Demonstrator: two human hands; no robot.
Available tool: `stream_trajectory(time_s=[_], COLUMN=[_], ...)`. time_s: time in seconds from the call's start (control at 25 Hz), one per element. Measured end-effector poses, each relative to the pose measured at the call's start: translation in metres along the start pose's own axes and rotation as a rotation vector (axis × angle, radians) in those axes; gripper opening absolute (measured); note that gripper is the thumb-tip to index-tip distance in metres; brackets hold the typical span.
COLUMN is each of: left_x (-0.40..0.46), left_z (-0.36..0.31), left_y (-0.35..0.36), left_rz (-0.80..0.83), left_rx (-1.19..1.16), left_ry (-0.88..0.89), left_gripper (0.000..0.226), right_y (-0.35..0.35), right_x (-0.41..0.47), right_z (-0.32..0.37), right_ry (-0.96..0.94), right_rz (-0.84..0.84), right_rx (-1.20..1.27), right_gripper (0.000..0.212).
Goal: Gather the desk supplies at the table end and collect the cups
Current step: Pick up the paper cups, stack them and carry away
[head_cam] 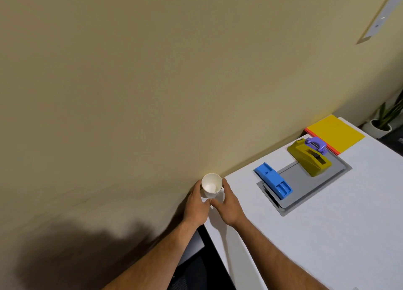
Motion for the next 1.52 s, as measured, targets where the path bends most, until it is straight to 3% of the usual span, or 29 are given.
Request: stream_trajectory(time_s=[0.12,0.24,0.6,0.8,1.08,1.52], left_x=[-0.004,-0.018,-0.114,-0.195,-0.316,-0.456], left_z=[-0.001,-0.013,-0.081,-0.123,-0.171,-0.155], left_y=[0.000,-0.003,-0.014,-0.014,-0.004,0.016], left_rz=[-0.039,-0.057,0.048,0.006,0.028,0.186], left_rx=[-0.033,-0.118,-0.370,-0.419,-0.408,-0.378], left_ry=[-0.024,-0.024,0.012,0.070,0.155,0.096], left_gripper=[0.051,0.042,0.053,0.065,0.070,0.070], right_y=[-0.005,-0.018,-0.095,-0.143,-0.195,-0.208], right_x=[-0.002,-0.018,-0.117,-0.191,-0.301,-0.461], right_z=[0.008,0.018,0.068,0.106,0.132,0.117], right_ry=[0.015,0.041,0.015,-0.111,-0.192,-0.160], right_rz=[-0.080,-0.104,-0.080,-0.041,0.005,-0.248], right_rx=[0.043,0.069,0.107,0.101,0.079,0.127], right_gripper=[0.050,0.049,0.056,0.016,0.008,0.009])
Point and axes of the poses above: each hand's wrist, its own x-axis towards the middle knuckle, its own y-axis out of the palm, z = x × y, the point moved 6 cm from there along x, towards the middle knuckle, and after that the axes turned 8 degrees about -x, right-handed, at the moved point
